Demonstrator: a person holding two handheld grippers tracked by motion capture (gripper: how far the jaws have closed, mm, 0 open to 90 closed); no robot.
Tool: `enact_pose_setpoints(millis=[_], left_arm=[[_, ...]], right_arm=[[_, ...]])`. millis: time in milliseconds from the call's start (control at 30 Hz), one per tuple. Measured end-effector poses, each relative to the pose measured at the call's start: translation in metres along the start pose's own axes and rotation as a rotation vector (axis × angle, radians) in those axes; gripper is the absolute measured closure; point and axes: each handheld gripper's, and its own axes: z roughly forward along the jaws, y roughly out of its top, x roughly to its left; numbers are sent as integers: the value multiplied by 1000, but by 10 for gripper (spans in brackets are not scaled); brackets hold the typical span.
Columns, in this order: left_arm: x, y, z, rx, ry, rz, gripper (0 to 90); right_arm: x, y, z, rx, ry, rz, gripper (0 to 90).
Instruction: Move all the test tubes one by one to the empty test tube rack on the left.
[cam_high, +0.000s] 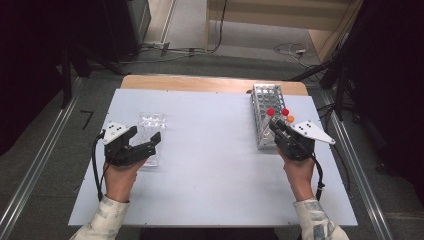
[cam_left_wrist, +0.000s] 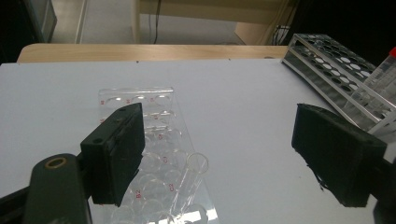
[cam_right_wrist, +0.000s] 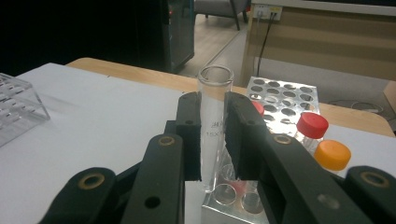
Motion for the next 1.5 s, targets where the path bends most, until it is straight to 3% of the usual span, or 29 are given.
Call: enact_pose_setpoints(millis=[433,1500], left_arm=[[-2,0,-1,-4,-9,-3,176],[-17,3,-4,-12,-51,18,176]], right_arm=[[15,-6,7,42,69,-14,736],[78,-18,21,112,261,-72,736]])
